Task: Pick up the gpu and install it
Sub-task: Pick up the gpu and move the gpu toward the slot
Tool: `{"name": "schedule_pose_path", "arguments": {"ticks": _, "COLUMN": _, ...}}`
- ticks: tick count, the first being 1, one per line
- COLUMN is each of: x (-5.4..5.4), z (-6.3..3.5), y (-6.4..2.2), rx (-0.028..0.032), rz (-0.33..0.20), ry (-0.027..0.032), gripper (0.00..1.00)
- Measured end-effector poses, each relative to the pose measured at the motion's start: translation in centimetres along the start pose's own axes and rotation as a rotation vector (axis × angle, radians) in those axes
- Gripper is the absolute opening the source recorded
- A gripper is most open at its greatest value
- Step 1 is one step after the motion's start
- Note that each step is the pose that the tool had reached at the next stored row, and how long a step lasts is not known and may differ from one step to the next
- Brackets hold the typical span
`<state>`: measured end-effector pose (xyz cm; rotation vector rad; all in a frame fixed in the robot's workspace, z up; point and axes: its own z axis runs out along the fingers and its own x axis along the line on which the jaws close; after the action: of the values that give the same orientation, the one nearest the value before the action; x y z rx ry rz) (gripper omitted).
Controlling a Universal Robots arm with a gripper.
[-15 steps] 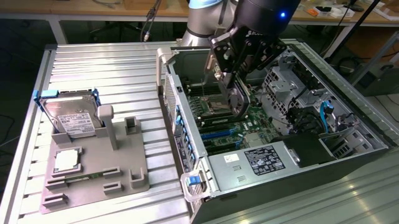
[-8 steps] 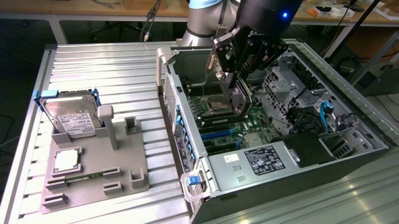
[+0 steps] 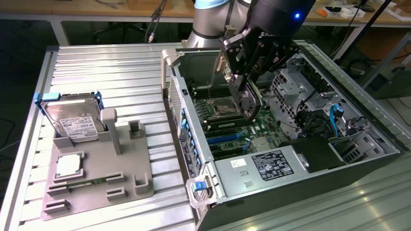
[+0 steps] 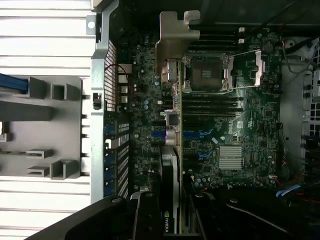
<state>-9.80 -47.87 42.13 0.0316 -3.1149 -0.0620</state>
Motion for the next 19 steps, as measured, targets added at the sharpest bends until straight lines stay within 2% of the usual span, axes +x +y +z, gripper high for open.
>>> {"name": "schedule_pose_path", "arguments": {"ticks": 19, "x": -1.3, "z": 0.0, "y": 0.03, "rx": 0.0001, "rz": -0.004, "ry": 0.0002, "gripper": 0.27}}
